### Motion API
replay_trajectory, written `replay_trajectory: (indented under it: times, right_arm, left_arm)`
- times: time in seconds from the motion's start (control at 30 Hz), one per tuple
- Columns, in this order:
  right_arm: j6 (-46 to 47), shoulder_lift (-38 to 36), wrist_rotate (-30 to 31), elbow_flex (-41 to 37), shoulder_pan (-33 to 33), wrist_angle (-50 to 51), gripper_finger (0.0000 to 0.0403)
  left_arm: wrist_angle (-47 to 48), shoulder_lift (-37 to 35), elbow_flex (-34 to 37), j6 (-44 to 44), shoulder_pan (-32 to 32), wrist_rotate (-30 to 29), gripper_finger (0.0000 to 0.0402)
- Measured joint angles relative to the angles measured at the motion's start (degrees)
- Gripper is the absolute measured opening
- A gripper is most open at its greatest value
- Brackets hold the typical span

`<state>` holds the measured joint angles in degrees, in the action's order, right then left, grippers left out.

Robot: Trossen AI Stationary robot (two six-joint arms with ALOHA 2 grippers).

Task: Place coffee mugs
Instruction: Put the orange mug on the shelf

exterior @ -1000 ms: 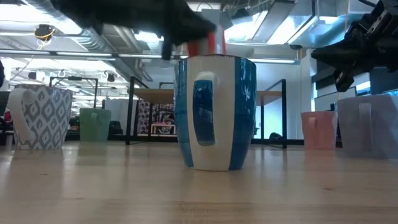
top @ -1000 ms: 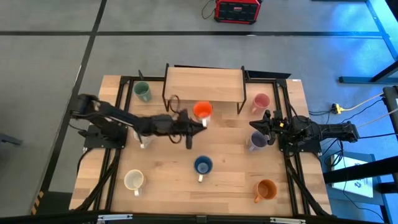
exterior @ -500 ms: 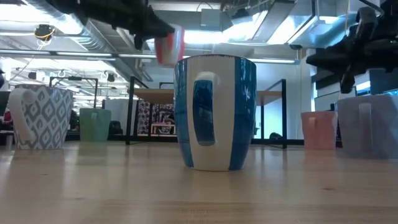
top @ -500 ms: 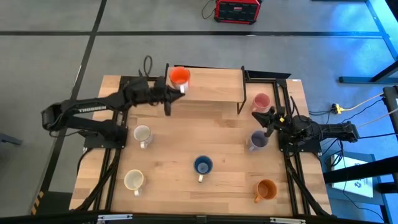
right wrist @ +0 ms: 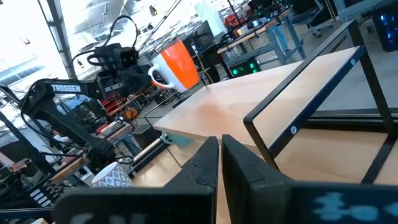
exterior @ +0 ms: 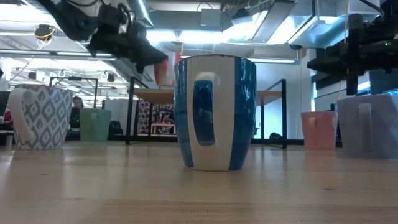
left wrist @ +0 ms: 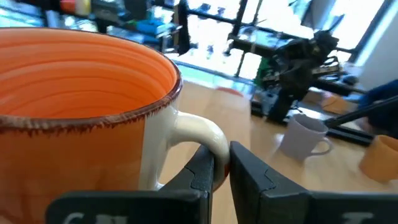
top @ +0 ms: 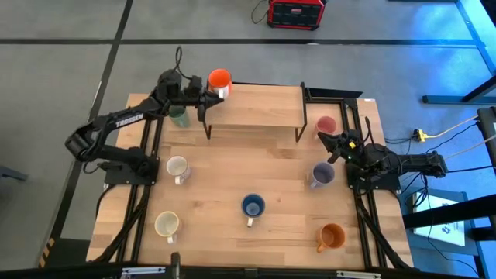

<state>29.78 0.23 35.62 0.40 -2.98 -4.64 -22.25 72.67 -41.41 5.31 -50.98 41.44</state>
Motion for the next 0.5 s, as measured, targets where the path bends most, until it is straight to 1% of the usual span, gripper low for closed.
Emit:
replay_trajectory:
  times: [0.07, 0.33, 0.5]
  right_arm:
    - [0.00, 0.00, 0.00, 0.00, 0.00, 0.00, 0.0007]
    - [0.35, 0.00, 0.00, 0.00, 0.00, 0.00, 0.0007]
    - [1.49, 0.01, -0.08, 0.00, 0.00, 0.02, 0.0007]
  left_arm:
    - [-3.03, 1.81, -0.02, 0.28, -1.23, 2.81, 0.0024]
    - [-3.34, 5.67, -0.01, 0.28, -5.16, 7.07, 0.0024]
    - [-3.39, 6.84, 0.00, -0.21, -5.72, 7.14, 0.0024]
